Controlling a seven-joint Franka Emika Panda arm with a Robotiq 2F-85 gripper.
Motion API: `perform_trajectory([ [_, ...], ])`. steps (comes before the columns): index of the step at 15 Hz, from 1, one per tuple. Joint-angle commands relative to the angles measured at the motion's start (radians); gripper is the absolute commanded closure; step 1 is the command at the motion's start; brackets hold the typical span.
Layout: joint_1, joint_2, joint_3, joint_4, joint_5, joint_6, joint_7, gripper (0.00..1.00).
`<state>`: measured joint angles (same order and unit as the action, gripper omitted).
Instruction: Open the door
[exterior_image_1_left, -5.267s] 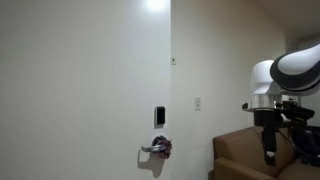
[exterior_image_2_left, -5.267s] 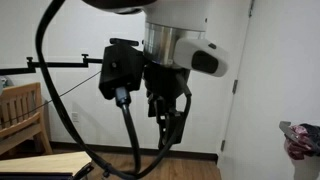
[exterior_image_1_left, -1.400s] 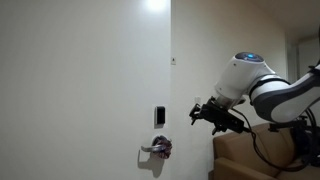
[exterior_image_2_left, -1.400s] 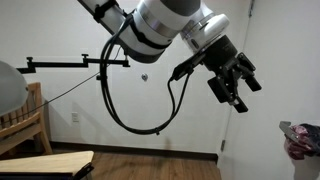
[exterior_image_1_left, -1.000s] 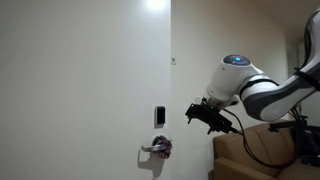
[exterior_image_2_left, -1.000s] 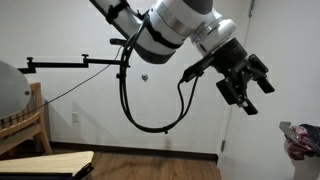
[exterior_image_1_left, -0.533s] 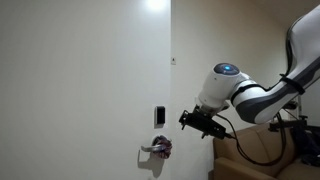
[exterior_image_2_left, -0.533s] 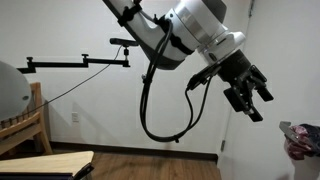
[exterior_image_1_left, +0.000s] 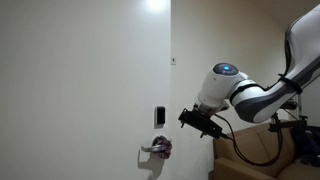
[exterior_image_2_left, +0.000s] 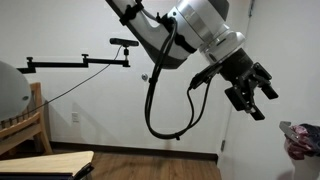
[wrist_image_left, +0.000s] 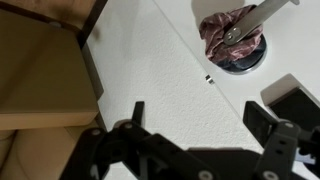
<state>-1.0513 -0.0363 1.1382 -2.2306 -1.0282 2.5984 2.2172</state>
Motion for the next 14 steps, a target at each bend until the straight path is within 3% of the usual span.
perform_trajectory([
  [1,0.010,0.126,0.029,0.056,-0.039,-0.078,0.069,0.00],
  [8,0.134,0.333,-0.051,0.154,-0.219,-0.151,0.114,0.00],
  [9,0.263,0.164,-0.228,0.094,-0.068,-0.050,0.052,0.00],
  [14,0.284,0.223,-0.248,0.125,-0.093,-0.043,0.050,0.00],
])
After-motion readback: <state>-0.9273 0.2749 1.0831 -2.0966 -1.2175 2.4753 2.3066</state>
